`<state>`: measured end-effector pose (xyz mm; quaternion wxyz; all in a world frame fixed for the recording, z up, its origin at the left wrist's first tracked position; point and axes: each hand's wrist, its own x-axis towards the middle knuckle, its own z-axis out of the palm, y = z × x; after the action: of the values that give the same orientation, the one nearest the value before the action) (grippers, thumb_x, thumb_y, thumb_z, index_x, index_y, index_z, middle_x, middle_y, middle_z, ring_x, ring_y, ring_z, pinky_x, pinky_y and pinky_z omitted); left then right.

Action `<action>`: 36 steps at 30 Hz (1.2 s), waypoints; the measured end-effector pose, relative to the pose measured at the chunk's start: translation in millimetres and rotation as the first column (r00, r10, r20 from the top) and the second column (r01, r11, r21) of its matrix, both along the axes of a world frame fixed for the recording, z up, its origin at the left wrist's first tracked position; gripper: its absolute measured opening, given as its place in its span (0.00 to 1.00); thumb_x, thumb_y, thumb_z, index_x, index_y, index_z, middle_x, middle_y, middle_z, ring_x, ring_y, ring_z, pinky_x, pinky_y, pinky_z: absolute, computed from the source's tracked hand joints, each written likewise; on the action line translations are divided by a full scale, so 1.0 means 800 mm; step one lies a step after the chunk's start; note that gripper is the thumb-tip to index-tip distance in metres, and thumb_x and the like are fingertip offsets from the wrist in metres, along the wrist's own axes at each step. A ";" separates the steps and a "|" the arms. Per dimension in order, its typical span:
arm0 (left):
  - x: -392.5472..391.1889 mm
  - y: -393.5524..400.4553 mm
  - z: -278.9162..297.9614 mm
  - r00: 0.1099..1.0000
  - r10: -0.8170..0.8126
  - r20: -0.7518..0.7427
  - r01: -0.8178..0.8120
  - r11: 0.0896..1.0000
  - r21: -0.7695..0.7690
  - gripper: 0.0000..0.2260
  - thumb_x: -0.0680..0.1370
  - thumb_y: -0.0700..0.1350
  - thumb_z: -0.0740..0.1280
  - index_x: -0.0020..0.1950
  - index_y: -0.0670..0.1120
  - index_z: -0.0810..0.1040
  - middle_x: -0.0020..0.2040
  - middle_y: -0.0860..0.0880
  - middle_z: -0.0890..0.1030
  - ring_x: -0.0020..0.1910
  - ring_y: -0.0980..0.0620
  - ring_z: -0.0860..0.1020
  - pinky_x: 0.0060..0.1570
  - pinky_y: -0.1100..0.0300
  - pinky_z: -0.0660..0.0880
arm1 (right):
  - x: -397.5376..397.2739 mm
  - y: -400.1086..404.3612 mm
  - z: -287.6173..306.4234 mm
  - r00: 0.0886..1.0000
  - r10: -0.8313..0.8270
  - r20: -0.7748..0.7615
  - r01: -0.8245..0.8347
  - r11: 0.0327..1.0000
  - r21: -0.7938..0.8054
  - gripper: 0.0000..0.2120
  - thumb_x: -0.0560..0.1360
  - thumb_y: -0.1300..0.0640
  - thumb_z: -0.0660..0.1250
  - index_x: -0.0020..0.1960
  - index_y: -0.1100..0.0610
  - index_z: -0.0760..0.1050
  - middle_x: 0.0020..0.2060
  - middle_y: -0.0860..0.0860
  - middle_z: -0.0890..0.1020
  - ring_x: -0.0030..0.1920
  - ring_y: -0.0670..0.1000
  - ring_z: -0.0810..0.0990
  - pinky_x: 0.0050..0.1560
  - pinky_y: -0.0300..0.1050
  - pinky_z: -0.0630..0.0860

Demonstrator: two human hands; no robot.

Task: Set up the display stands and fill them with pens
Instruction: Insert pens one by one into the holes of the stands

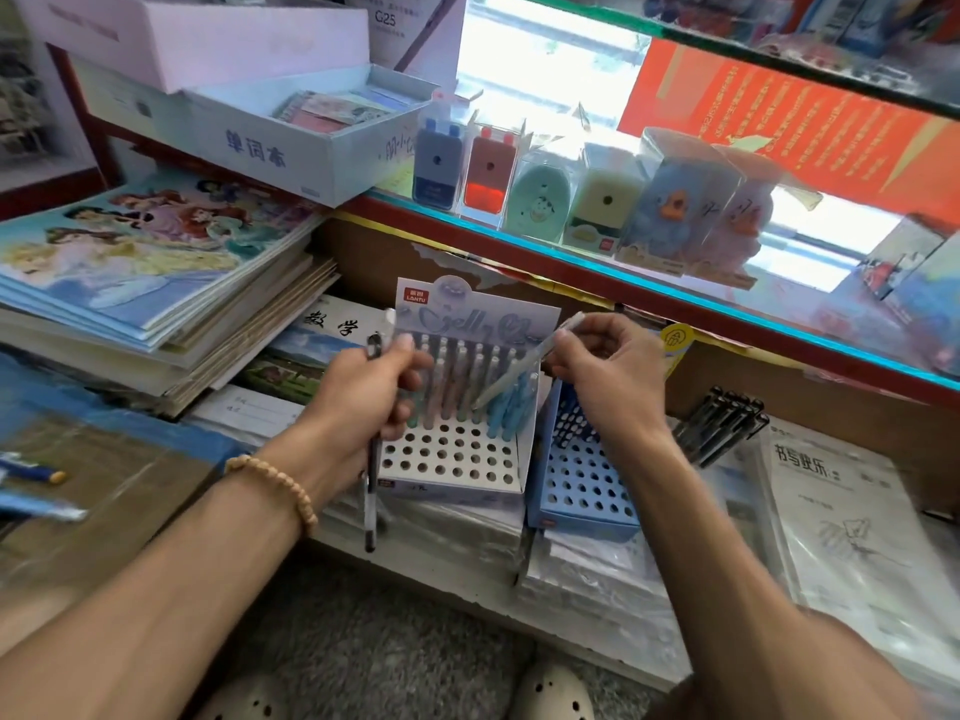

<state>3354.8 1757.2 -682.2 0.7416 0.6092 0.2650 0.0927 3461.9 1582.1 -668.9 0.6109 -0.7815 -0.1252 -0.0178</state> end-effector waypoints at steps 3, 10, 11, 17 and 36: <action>0.001 0.007 0.008 0.992 0.104 0.067 -0.097 0.990 -0.101 0.14 0.84 0.50 0.58 0.46 0.42 0.75 0.34 0.51 0.71 0.28 0.57 0.69 0.24 0.65 0.65 | 0.002 0.010 -0.022 0.993 0.012 0.120 0.013 0.979 -0.205 0.02 0.76 0.60 0.72 0.47 0.55 0.79 0.40 0.50 0.83 0.43 0.49 0.83 0.47 0.47 0.83; 0.001 0.011 0.011 0.967 0.245 0.072 -0.243 0.969 -0.035 0.17 0.84 0.55 0.58 0.43 0.45 0.74 0.34 0.50 0.73 0.36 0.52 0.73 0.40 0.56 0.72 | -0.002 0.032 -0.045 0.979 0.036 0.200 0.032 0.944 -0.328 0.04 0.76 0.58 0.72 0.48 0.52 0.78 0.39 0.43 0.80 0.41 0.41 0.79 0.44 0.37 0.79; 0.001 0.011 0.011 0.964 0.254 0.073 -0.254 0.967 -0.013 0.17 0.84 0.55 0.58 0.43 0.45 0.75 0.36 0.49 0.73 0.37 0.51 0.73 0.43 0.56 0.73 | -0.002 0.035 -0.046 0.978 0.045 0.205 0.028 0.940 -0.339 0.03 0.76 0.58 0.72 0.48 0.52 0.78 0.39 0.43 0.80 0.41 0.41 0.79 0.44 0.36 0.79; -0.002 0.011 0.013 0.968 0.244 0.055 -0.248 0.964 0.098 0.20 0.84 0.57 0.55 0.46 0.43 0.76 0.42 0.46 0.73 0.42 0.50 0.73 0.47 0.53 0.70 | -0.008 0.046 -0.057 0.958 0.171 0.232 -0.026 0.852 -0.522 0.07 0.77 0.60 0.71 0.54 0.58 0.82 0.45 0.48 0.84 0.44 0.42 0.80 0.46 0.31 0.75; -0.013 0.013 0.016 0.955 -0.293 0.055 0.286 0.953 0.099 0.14 0.82 0.51 0.60 0.48 0.42 0.80 0.33 0.52 0.70 0.30 0.58 0.70 0.29 0.67 0.69 | -0.026 0.058 0.012 0.973 0.224 0.059 -0.213 0.966 -0.148 0.12 0.80 0.52 0.67 0.40 0.54 0.81 0.33 0.48 0.82 0.31 0.43 0.78 0.34 0.40 0.77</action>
<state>3344.2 1767.8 -669.3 0.7278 0.6707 0.1426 0.0158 3441.5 1628.6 -659.6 0.5474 -0.8028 -0.2345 0.0292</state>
